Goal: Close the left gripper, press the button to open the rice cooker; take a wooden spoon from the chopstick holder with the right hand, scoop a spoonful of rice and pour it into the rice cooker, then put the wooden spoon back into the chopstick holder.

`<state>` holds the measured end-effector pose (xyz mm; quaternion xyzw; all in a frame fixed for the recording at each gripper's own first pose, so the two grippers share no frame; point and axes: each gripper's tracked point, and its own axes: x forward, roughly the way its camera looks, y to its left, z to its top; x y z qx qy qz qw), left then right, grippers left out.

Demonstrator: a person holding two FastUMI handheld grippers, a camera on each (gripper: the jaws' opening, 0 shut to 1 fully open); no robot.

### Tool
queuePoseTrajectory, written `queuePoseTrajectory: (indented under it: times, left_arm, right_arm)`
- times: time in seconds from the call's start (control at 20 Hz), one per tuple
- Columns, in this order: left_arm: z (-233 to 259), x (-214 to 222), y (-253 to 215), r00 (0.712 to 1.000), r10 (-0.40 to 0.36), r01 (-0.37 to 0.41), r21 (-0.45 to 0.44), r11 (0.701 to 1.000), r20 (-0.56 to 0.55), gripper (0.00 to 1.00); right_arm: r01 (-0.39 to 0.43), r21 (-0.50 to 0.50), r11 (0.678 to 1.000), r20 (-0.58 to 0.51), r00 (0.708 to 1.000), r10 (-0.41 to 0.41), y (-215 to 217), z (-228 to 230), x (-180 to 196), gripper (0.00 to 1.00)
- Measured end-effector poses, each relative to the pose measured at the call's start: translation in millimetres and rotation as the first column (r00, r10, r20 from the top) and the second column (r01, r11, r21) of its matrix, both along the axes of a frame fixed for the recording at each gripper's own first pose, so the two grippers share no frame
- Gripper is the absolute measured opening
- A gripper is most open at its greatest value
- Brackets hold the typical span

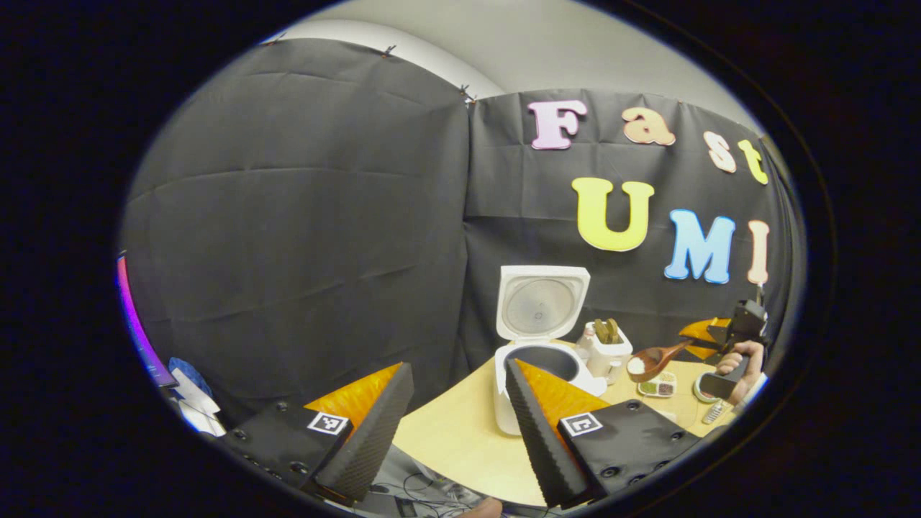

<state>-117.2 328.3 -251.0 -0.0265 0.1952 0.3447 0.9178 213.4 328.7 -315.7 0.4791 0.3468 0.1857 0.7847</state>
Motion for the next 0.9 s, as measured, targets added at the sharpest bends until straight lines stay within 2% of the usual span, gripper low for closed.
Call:
queuePoseTrajectory:
  times: [0.1, 0.15, 0.2, 0.25, 0.5, 0.6, 0.75, 0.9]
  left_arm:
    - [3.4, -7.7, 5.7, 1.0, 0.023, -0.023, 0.006, 1.0, 0.003, 0.98]
    - [6.0, -11.4, 9.6, 0.999, 0.033, -0.033, 0.012, 0.999, 0.004, 0.98]
    - [4.9, -13.5, 12.6, 0.999, 0.041, -0.041, 0.018, 0.999, 0.001, 0.85]
    - [4.6, -16.0, 16.4, 0.999, 0.051, -0.051, 0.023, 0.998, -0.002, 0.91]
    - [-1.8, -35.6, 32.1, 0.994, 0.112, -0.112, 0.013, 0.994, -0.011, 0.92]
    - [-5.8, -40.7, 37.0, 0.991, 0.133, -0.133, 0.012, 0.991, -0.021, 0.92]
    - [-9.5, -48.8, 42.6, 0.988, 0.15, -0.149, 0.014, 0.989, -0.044, 0.91]
    - [-19.4, -44.9, 43.8, 0.986, 0.156, -0.155, 0.007, 0.988, -0.065, 0.92]
  right_arm:
    - [-0.044, -0.004, 0.999, 0.017, 0.999, 0.044, 38.9, 5.0, 1.6, 0.18]
    - [-0.065, -0.001, 0.998, 0.018, 0.998, 0.065, 57.8, 5.5, 2.5, 0.18]
    - [-0.08, -0.004, 0.997, 0.018, 0.997, 0.08, 74.9, 3.6, 4.0, 0.18]
    - [-0.095, -0.017, 0.995, 0.021, 0.995, 0.095, 90.1, -0.7, 5.9, 0.18]
    - [-0.192, -0.167, 0.967, 0.081, 0.975, 0.207, 166.4, -23.9, 18.6, 0.18]
    - [-0.23, -0.274, 0.934, 0.123, 0.955, 0.271, 191.1, -38.2, 20.0, 0.18]
    - [-0.257, -0.437, 0.862, 0.186, 0.912, 0.366, 214.4, -58.5, 14.3, 0.18]
    - [-0.29, -0.509, 0.81, 0.201, 0.875, 0.44, 229.9, -77.1, 9.8, 0.18]
